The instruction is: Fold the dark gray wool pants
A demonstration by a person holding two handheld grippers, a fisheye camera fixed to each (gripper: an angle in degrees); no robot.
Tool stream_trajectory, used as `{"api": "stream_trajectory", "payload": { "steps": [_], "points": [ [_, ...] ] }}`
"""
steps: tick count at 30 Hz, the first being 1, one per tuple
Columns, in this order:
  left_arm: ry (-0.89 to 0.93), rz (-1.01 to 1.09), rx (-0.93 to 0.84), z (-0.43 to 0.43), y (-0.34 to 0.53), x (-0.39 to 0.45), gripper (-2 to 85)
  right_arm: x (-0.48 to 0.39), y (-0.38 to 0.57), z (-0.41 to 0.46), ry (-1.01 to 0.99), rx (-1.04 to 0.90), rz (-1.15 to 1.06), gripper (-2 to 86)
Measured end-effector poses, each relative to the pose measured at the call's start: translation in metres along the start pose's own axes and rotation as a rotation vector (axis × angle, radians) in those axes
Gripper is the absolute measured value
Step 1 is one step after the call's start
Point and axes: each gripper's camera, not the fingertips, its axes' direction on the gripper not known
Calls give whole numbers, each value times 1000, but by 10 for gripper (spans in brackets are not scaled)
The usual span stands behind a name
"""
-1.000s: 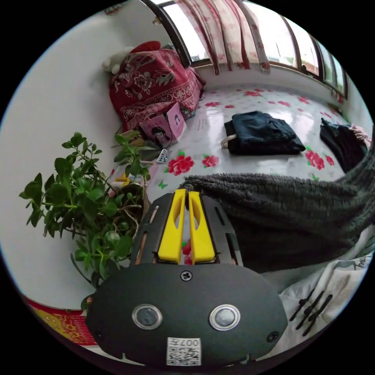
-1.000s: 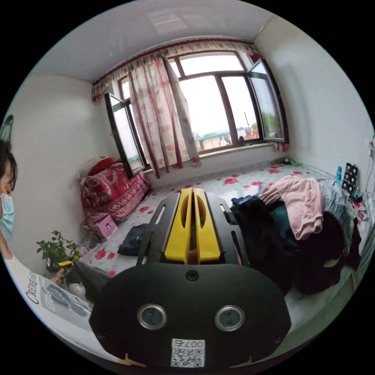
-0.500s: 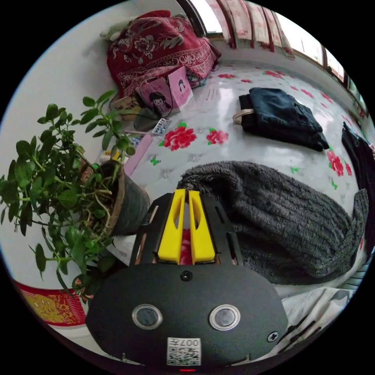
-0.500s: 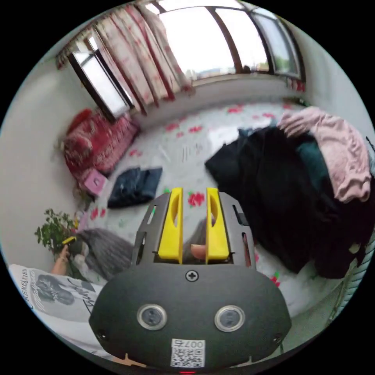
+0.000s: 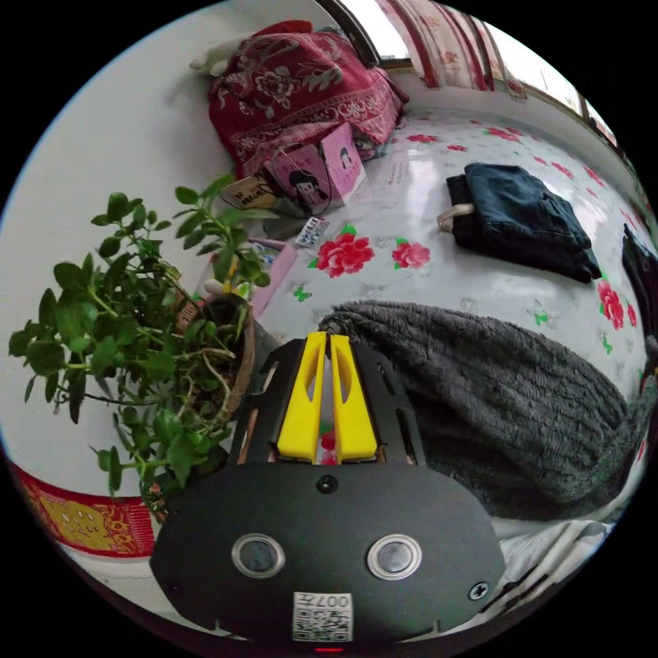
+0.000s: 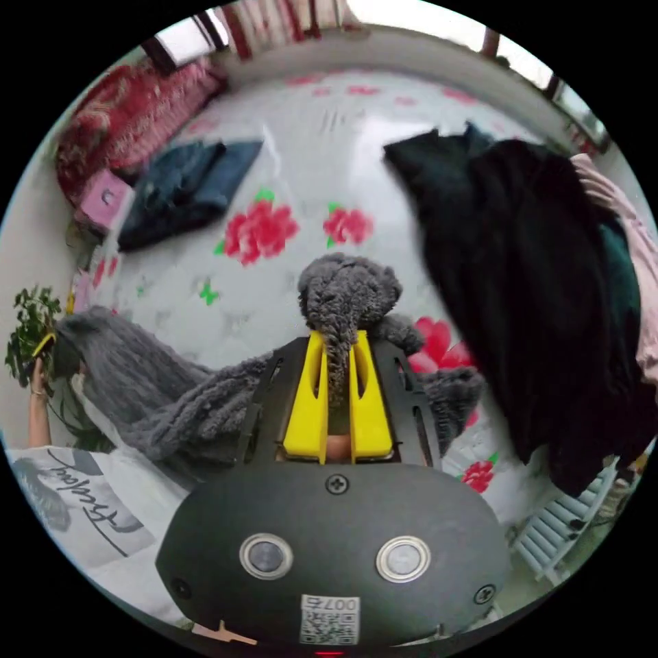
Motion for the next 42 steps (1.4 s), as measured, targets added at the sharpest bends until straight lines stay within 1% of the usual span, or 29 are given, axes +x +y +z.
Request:
{"api": "stream_trajectory", "payload": {
  "steps": [1,2,3,4,5,7,8,9,11,13,14,16,18,19,21,22,24,28,29,30,32,34,35,38,39,40,42],
  "points": [
    [11,-37,25,-6,0,-11,-9,5,3,-20,-3,81,9,67],
    [44,-69,36,-7,1,-22,-9,18,12,-56,2,224,40,68],
    [66,-80,33,-5,1,-25,-9,32,21,-82,1,316,85,70],
    [107,-97,13,2,0,-30,-9,41,26,-91,-5,343,115,72],
    [134,-112,-8,12,-1,-30,-9,59,34,-99,-18,353,187,78],
    [111,-127,-48,23,-2,-28,-8,83,43,-90,-11,277,299,90],
    [78,-127,-64,24,-4,-27,-7,96,50,-77,31,197,399,99],
    [69,-122,-62,22,-5,-27,-7,99,57,-67,76,143,460,107],
    [96,-84,-12,11,-10,-24,2,88,65,-64,140,152,489,116],
    [155,-32,13,6,-20,-13,18,61,64,-62,182,207,444,120],
    [197,7,23,7,-30,0,36,37,56,-57,178,251,375,121],
    [267,69,20,16,-51,27,46,-1,30,-36,89,260,226,121],
    [315,132,13,26,-76,59,52,-51,-20,10,-60,184,59,122],
    [338,177,22,31,-94,83,53,-64,-33,23,-87,165,27,122],
    [351,235,30,43,-122,118,55,-116,-85,73,-174,91,-100,124],
    [351,266,18,55,-141,140,55,-130,-98,86,-190,72,-130,125],
    [338,313,-12,78,-166,171,55,-182,-144,139,-238,-25,-253,130],
    [254,420,-117,136,-200,228,50,-250,-186,216,-173,-184,-418,139],
    [226,450,-138,148,-204,239,45,-266,-191,236,-110,-224,-443,143],
    [226,470,-121,148,-205,242,42,-282,-190,239,-49,-143,-510,148],
    [188,488,-62,149,-210,250,32,-291,-196,245,-48,-113,-546,153],
    [172,466,-22,154,-224,255,25,-289,-215,253,-96,-79,-507,156],
    [154,450,0,160,-241,261,20,-291,-234,262,-117,-67,-489,155],
    [85,423,-1,178,-294,274,13,-303,-287,280,-87,-90,-447,158],
    [88,409,-21,180,-304,274,12,-304,-301,283,-73,-116,-432,158],
    [114,352,-69,180,-320,268,9,-303,-304,284,-65,-125,-418,157],
    [181,255,-70,168,-324,249,1,-290,-292,270,-90,-100,-360,151]
  ]
}}
